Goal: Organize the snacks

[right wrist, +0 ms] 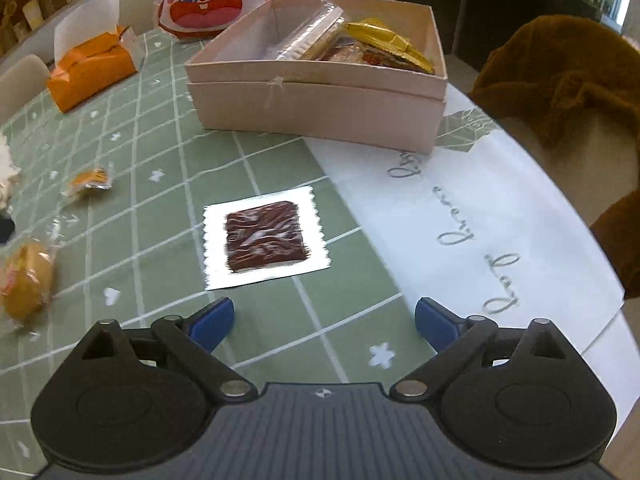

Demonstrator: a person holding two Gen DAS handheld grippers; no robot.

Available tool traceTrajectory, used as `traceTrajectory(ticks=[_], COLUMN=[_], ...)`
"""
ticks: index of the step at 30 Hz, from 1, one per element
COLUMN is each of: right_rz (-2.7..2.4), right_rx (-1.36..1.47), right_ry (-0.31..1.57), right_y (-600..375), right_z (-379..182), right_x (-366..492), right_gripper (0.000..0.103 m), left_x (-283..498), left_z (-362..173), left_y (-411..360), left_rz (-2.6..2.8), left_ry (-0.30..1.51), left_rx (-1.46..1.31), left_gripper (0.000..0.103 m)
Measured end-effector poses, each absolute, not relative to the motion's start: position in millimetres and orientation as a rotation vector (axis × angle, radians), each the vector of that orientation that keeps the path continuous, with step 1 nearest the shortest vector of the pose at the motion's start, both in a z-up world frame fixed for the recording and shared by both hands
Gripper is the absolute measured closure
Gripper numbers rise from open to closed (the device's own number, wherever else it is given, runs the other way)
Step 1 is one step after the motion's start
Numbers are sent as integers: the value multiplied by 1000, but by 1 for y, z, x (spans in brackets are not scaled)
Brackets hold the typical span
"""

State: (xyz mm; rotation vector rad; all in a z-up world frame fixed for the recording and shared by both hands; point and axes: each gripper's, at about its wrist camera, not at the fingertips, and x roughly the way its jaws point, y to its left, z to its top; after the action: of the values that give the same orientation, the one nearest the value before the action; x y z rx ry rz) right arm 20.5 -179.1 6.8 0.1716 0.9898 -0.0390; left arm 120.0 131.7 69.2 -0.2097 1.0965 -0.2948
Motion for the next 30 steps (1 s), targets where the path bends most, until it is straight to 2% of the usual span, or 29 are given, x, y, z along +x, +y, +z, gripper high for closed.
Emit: traceTrajectory(ticks=[5, 7, 10, 12, 15, 18, 22, 30], right_rz=[-15, -22, -40, -51, -57, -51, -17, 86], right_rx=[168, 152, 163, 171, 162, 137, 107, 236], right_ry=[981, 982, 984, 979, 978, 973, 964, 1021], right_y=[-159, -151, -146, -145, -141, -134, -112, -42], right_z=[19, 23, 27, 30, 36, 43, 55, 55], right_x=[17, 17, 16, 12, 8, 9, 23, 106], right_gripper=[6, 6, 6, 6, 6, 6, 6, 6], left_x=[84, 71, 59, 64, 81, 89, 81, 48], left_z=[66, 64, 55, 51, 46, 43, 49, 51], left_y=[98, 84, 67, 68, 87, 98, 118, 154], left_rz=[-434, -475, -511, -472, -410, -392, -359, -282], left_ry=[1020, 990, 960, 962, 999, 1009, 1006, 1029], left_rx=[117, 245, 398, 376, 194, 101, -22, -117], left_gripper=[69, 53, 40, 40, 34, 36, 45, 46])
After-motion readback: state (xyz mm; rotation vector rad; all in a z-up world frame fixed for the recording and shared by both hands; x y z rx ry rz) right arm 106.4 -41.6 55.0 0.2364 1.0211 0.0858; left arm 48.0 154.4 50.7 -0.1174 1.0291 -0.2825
